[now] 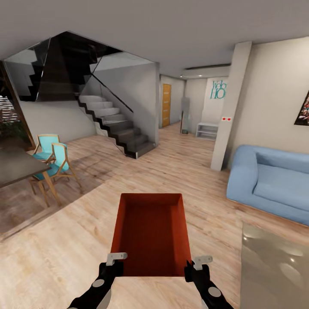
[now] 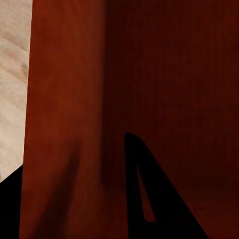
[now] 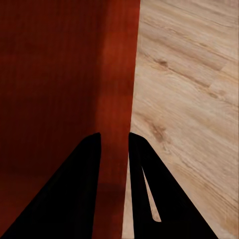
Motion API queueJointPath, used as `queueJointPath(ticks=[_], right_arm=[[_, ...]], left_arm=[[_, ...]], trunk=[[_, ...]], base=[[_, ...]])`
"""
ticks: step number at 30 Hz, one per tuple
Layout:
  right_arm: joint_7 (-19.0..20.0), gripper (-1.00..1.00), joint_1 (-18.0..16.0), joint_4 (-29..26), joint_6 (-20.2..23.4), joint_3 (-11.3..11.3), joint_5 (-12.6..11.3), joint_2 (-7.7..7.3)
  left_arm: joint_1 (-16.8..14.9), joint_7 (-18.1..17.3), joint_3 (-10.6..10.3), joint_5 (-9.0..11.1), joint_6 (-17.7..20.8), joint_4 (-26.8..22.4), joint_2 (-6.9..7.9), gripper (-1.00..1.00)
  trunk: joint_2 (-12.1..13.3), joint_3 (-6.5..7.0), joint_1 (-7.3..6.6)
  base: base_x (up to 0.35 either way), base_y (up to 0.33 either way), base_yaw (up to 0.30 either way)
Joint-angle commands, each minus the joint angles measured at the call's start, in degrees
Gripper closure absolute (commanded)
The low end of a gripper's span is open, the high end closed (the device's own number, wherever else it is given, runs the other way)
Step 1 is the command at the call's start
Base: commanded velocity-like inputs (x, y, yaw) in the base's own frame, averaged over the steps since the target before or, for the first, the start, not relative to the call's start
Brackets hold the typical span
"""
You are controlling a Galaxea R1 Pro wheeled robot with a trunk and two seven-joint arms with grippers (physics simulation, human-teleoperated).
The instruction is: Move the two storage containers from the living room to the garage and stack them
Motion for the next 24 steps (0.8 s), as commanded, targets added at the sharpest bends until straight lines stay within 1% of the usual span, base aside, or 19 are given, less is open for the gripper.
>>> queueJointPath(ticks=[1,6,18,20,24], right_arm=[[0.73,1.0,-0.07,-0.13,-2.71,0.81,-0.33,-0.08],[0.73,1.0,-0.07,-0.13,-2.71,0.81,-0.32,-0.09],[0.79,1.0,-0.07,-0.13,-2.64,0.67,-0.5,-0.08],[0.84,1.0,-0.07,-0.13,-2.63,0.65,-0.55,-0.09],[0.9,1.0,-0.07,-0.13,-2.63,0.63,-0.57,-0.09]], left_arm=[[-0.07,2.59,0.29,0.07,-0.26,0.24,0.37,1.0],[-0.07,2.62,0.29,0.07,-0.26,0.24,0.44,1.0],[-0.07,2.64,0.29,0.07,-0.21,0.24,0.45,1.0],[-0.07,2.63,0.29,0.07,-0.24,0.24,0.45,1.0],[-0.07,2.63,0.29,0.07,-0.26,0.24,0.45,1.0]], trunk=[[-0.13,-0.13,0.07],[-0.13,-0.13,0.07],[-0.13,-0.13,0.07],[-0.13,-0.19,0.07],[-0.13,-0.37,0.07]], base=[[0.317,0.103,0.3],[0.318,0.085,0.3],[0.327,0.004,0.292],[0.328,0.0,0.017],[0.328,0.0,-0.189]])
